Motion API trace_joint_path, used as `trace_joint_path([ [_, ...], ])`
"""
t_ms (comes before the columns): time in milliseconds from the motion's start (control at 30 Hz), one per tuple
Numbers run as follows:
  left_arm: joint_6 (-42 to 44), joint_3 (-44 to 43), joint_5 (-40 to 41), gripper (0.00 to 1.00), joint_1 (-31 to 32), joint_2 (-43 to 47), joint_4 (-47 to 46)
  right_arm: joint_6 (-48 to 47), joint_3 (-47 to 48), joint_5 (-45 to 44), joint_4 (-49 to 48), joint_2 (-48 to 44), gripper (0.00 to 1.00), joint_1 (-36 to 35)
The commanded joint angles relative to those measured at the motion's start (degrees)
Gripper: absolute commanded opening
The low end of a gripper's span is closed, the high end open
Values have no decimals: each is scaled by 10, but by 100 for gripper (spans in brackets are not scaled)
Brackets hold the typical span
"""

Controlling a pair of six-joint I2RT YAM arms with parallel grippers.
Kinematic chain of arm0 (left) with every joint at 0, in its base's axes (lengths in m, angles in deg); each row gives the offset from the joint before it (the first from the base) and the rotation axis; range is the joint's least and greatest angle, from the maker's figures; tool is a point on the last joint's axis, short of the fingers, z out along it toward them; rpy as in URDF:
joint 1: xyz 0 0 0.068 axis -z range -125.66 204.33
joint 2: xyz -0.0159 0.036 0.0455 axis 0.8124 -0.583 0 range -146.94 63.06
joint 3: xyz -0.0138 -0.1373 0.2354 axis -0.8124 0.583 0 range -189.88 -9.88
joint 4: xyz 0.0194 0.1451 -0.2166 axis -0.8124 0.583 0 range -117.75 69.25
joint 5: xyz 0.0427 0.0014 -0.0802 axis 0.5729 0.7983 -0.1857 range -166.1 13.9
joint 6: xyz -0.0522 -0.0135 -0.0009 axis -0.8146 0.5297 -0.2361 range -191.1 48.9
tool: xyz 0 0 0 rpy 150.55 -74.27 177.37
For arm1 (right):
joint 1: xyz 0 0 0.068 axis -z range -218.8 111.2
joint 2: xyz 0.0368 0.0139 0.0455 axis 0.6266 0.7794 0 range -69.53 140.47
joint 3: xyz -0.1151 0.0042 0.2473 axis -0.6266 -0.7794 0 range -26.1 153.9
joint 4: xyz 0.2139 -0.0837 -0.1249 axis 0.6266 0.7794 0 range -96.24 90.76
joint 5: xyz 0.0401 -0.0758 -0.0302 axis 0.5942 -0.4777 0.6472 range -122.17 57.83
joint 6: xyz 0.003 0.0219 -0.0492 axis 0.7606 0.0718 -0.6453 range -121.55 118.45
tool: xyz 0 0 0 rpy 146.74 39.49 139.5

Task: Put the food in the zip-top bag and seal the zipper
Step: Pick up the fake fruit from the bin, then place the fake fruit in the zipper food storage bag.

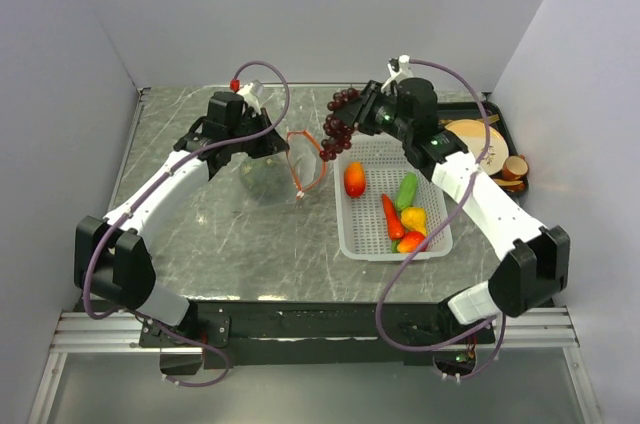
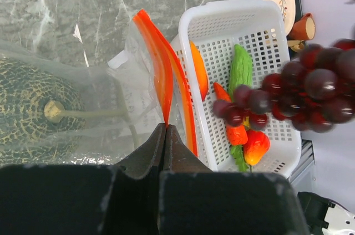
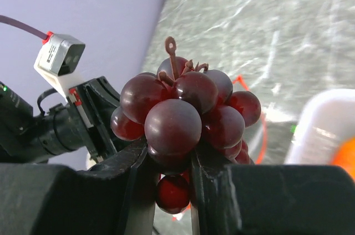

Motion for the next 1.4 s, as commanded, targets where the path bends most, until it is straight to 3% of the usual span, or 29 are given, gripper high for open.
trace_joint_path([
  [0,7,5,10,1,0,32,-20,72,-1,74,-126,37,30,-2],
  [433,-4,11,31,1,0,42,-31,188,-44,216,-239,135,29,-44],
  [533,-5,9,32,1,0,42,-31,241,-69,235,-315,143,29,-47],
  [667,-5,8,41,1,0,47,-30,288,-84,248,-395,153,29,-47],
  [933,-11,21,77,1,0,76,-38,324,-71,278,-412,180,29,-54],
  [1100,-19,29,84,1,0,84,-44,385,-95,274,-496,193,29,-54],
  [1200,-23,28,95,1,0,89,-42,354,-77,288,-439,202,28,-58],
  [1333,-28,32,120,1,0,105,-39,178,2,227,-140,187,31,-67],
  [1367,-29,34,123,1,-1,110,-45,119,15,213,-103,185,33,-69],
])
